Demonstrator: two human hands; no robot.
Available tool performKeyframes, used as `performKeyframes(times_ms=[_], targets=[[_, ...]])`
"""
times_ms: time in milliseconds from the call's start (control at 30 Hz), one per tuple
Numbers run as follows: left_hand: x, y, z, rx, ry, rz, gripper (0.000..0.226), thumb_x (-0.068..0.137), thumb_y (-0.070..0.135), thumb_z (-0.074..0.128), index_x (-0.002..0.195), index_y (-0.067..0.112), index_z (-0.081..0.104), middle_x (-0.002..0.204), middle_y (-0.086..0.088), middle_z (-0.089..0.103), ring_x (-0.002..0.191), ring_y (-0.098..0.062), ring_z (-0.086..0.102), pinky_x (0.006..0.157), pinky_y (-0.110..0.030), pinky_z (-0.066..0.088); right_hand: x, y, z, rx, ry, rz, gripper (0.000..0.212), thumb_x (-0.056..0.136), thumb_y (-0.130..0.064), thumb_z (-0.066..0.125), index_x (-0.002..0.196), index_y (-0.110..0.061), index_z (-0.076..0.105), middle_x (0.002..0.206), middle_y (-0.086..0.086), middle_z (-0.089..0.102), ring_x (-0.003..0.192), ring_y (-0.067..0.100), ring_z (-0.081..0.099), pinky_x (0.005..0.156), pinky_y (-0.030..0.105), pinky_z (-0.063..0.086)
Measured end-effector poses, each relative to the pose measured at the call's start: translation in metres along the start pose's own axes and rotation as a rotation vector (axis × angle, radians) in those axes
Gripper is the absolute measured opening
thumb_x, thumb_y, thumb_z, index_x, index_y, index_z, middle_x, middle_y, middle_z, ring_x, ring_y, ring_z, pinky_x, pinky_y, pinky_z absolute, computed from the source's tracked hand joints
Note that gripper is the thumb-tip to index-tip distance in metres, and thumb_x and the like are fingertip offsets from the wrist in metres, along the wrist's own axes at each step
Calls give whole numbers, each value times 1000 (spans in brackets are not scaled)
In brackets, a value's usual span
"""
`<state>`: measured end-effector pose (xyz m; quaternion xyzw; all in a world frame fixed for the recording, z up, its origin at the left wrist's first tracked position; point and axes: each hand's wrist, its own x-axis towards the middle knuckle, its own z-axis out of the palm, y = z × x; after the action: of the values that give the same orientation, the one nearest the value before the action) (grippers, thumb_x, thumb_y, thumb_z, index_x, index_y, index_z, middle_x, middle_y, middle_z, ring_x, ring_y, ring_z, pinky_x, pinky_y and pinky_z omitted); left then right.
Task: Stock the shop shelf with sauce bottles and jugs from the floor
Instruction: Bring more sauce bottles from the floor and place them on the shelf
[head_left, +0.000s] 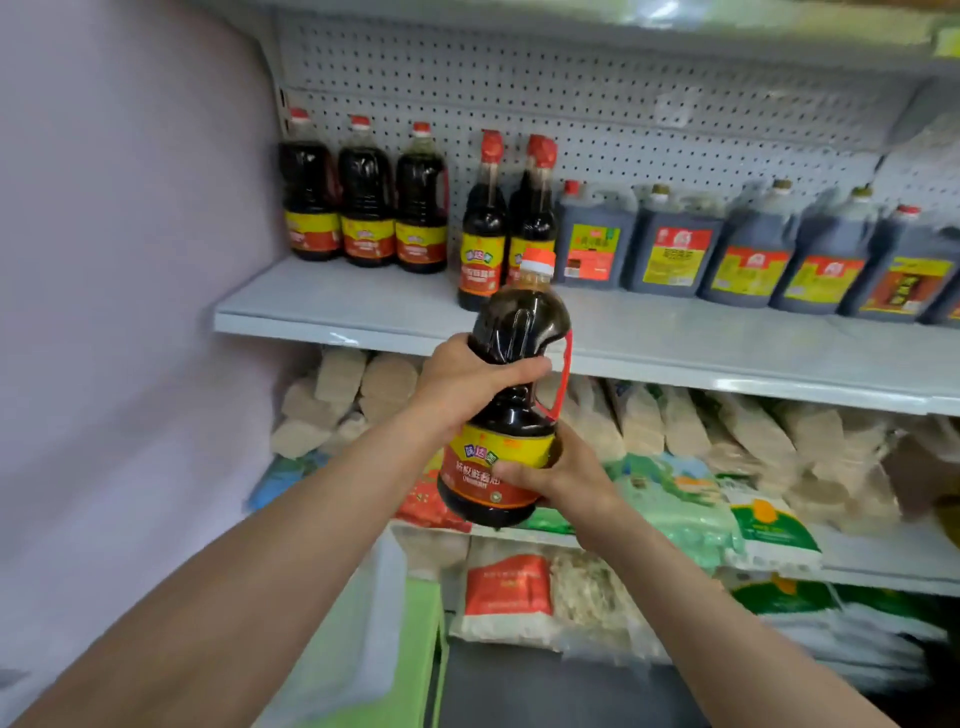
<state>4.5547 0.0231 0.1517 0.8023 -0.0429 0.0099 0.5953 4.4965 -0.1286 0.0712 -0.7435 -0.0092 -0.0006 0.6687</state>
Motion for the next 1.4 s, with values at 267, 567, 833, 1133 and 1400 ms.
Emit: performKeyframes(times_ms=[267,567,833,1133,1400], targets=[[89,-15,-135,-85,102,36,74,39,62,87,103,31,68,98,12,74,95,-10,70,91,-38,56,120,-52,111,-40,-143,-68,87,56,-27,96,133,-25,55,119,0,72,110,19,69,99,49,53],[187,-33,-222,-172,125,96,82,48,51,92,121,31,62,111,11,71,105,-10,66,97,-39,53,234,-86,177,-143,-150,-184,78,72,-6,88,138,-25,51,118,-11,70,104,-1,67,78,13,54],[250,-61,-266,-172,188,139,88,40,58,90,120,37,59,112,13,70,107,-11,66,97,-43,53,318,-81,225,-197,-141,-221,86,69,-7,90,141,-26,47,126,-12,65,109,-6,62,82,14,54],[307,-77,-308,34,160,145,90,49,53,92,128,33,53,117,16,63,113,-9,60,99,-36,49,378,-70,272,-297,-82,-192,97,63,-32,95,145,-31,43,132,-15,60,119,6,56,100,30,50],[354,-86,-340,136,154,88,109,34,57,91,133,30,53,121,7,67,113,-15,63,98,-44,53,418,-77,307,-346,-20,-209,89,70,-27,91,145,-24,42,138,-2,59,125,18,55,94,26,44]])
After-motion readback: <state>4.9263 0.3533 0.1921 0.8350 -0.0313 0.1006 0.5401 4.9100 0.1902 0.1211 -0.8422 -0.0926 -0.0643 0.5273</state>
